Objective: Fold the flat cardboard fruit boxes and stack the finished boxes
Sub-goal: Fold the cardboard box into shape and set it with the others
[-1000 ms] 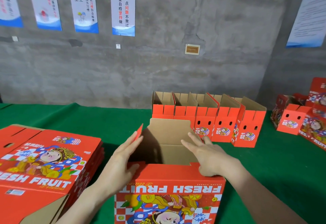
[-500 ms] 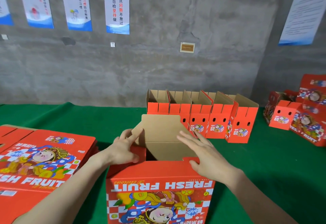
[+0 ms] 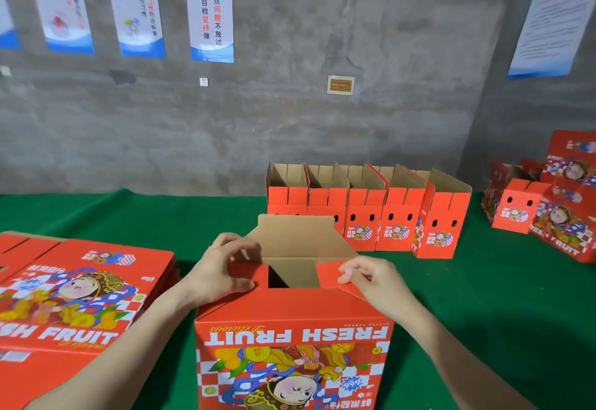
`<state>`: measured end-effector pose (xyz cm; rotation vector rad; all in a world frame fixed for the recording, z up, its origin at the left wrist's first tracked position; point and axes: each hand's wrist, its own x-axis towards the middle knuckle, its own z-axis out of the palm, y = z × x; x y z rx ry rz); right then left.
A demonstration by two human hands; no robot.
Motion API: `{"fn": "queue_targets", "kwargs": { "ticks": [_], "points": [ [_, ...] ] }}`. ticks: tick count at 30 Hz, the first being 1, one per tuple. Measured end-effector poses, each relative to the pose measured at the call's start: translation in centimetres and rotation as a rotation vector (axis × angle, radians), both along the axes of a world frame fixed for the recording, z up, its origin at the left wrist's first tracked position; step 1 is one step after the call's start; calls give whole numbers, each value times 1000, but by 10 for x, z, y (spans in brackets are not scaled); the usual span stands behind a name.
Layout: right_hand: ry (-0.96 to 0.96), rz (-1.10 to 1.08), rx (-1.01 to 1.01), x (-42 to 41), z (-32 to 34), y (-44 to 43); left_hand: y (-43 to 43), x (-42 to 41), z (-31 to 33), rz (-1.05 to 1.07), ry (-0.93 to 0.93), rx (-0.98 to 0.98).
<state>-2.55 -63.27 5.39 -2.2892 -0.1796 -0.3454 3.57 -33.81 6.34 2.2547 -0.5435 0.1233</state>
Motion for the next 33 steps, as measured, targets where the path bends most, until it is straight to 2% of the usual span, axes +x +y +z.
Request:
{"fn": "queue_targets", "kwargs": {
  "ticks": [5, 7, 8, 10, 13, 17, 21, 33],
  "points": [
    [-40, -104, 168, -2, -5, -2, 8, -11, -7, 122, -11, -191],
    [-81, -111, 209, -3, -6, -1, 7, -11, -3, 153, -15, -199],
    [-103, -109, 216, -2, -6, -1, 5, -10, -1, 157, -17, -150],
    [-128, -107, 183, 0, -4, -2, -1, -6, 1, 142, 14, 65],
    [-48, -96, 22, 9, 1, -6, -9, 0, 1, 133, 132, 302],
    [113, -25, -298, 27, 11, -2, -11, 6, 8, 118, 154, 369],
    [348, 61, -355, 43, 21, 4, -16, 9, 13, 130, 166, 449],
    [273, -39, -435, 38, 7, 13, -24, 12, 9, 212, 129, 592]
  ]
}}
